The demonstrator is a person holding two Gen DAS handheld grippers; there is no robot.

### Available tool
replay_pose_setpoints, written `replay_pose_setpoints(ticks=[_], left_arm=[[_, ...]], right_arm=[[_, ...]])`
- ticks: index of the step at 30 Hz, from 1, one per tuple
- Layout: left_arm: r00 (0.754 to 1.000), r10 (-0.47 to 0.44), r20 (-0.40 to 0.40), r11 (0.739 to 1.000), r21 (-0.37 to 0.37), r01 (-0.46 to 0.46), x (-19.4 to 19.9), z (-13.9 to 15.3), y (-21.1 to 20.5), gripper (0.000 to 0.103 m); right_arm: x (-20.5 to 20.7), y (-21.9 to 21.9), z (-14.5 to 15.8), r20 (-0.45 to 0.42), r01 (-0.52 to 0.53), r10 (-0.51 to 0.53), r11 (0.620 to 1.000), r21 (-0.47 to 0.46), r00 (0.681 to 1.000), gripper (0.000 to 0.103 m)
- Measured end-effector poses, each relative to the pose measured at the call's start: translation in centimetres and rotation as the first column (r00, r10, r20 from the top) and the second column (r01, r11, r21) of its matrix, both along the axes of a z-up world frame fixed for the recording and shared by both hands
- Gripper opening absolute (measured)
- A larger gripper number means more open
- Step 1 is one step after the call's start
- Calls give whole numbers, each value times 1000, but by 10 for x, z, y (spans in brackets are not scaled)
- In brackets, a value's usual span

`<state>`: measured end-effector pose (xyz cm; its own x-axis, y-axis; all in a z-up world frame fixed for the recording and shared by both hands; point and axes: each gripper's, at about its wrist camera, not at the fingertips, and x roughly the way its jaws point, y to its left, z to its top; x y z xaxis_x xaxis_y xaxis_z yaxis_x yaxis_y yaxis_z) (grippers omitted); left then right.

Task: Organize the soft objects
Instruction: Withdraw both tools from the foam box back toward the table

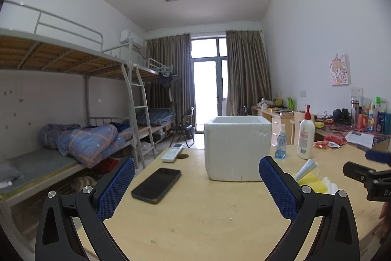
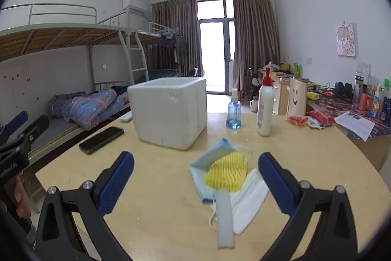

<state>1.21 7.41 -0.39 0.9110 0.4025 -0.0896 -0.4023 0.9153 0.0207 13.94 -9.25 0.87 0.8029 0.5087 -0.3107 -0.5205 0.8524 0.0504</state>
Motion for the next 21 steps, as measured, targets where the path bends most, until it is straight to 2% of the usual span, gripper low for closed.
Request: replay_pose_setpoints(ticks=[3, 8, 14, 21], left_arm=[[1000, -18, 2, 999, -44, 18, -1, -3, 1, 102], [1000, -19, -20, 1000, -12, 19, 2, -9, -8, 102], [998, -61, -32, 998, -22, 60, 12, -10, -15, 102], [983, -176, -54, 984, -42, 174, 34, -12, -36, 102]], right_arm=[[1, -11, -10, -11, 31, -31, 999, 34, 999, 103], [10, -20, -23, -90, 48, -44, 998, 43, 995, 103], [7, -24, -22, -80, 55, -52, 998, 36, 995, 103], [6, -44, -23, -76, 121, -120, 993, 10, 990, 103]])
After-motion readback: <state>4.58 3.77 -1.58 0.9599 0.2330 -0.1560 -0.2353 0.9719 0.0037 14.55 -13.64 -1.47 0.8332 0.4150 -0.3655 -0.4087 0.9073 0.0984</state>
